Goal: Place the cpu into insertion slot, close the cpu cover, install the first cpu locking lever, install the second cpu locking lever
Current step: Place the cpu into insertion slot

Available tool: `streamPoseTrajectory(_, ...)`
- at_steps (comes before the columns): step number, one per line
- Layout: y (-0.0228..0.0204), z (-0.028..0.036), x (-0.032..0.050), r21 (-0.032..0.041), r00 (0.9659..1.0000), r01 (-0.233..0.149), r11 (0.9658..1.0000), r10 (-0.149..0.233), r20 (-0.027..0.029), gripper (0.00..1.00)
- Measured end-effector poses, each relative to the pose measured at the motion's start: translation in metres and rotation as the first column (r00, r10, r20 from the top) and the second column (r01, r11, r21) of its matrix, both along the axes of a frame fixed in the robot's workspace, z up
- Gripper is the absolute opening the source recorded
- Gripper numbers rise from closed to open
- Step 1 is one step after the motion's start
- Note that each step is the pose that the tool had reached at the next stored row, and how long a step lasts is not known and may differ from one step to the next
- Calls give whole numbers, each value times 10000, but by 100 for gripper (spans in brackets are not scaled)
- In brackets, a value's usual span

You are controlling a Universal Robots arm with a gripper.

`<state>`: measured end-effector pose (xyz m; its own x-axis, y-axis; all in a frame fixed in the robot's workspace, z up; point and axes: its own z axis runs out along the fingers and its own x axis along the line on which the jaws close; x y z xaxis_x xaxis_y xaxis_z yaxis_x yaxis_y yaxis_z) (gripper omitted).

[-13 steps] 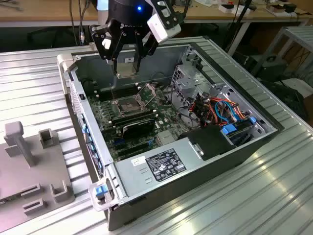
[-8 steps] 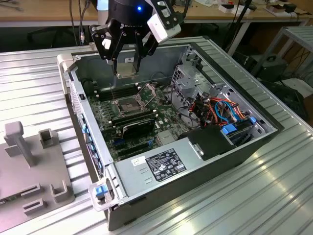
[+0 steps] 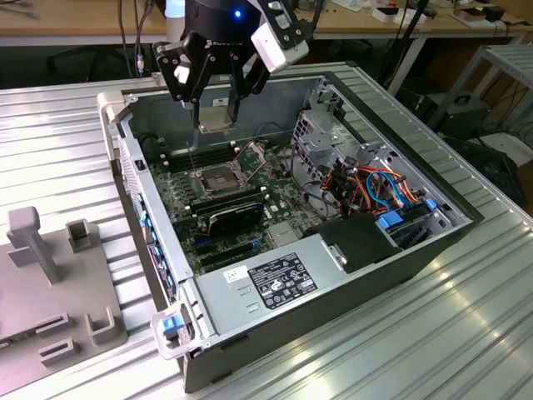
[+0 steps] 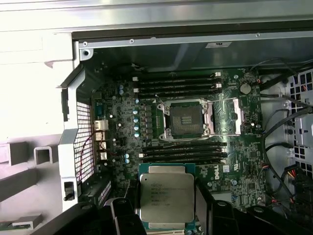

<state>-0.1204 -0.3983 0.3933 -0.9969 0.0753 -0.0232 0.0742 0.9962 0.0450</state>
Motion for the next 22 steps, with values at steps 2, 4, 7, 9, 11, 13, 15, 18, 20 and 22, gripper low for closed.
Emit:
streamPoseTrajectory(2, 1, -1, 9, 0, 10000, 33, 10000, -33, 1, 55)
streamPoseTrajectory(4, 2, -3, 12, 0, 9993, 365, 9993, -365, 1, 55)
streamPoseTrajectory(7, 2, -6, 12, 0, 9957, 931, 9957, -931, 1, 55)
streamPoseTrajectory(9, 2, -8, 12, 1, 9919, 1273, 9919, -1273, 0, 55)
streamPoseTrajectory(11, 2, -8, 12, 0, 9915, 1304, 9915, -1304, 0, 55)
streamPoseTrajectory(13, 2, -8, 12, 0, 9914, 1306, 9914, -1306, 0, 55)
streamPoseTrajectory(15, 2, -9, 12, 1, 9877, 1563, 9877, -1563, 1, 55)
streamPoseTrajectory(18, 2, -12, 12, 1, 9748, 2232, 9748, -2232, 1, 55)
streamPoseTrajectory(20, 2, -13, 12, 1, 9703, 2418, 9703, -2418, 1, 55)
streamPoseTrajectory(22, 2, -17, 12, 0, 9640, 2659, 9640, -2659, 1, 55)
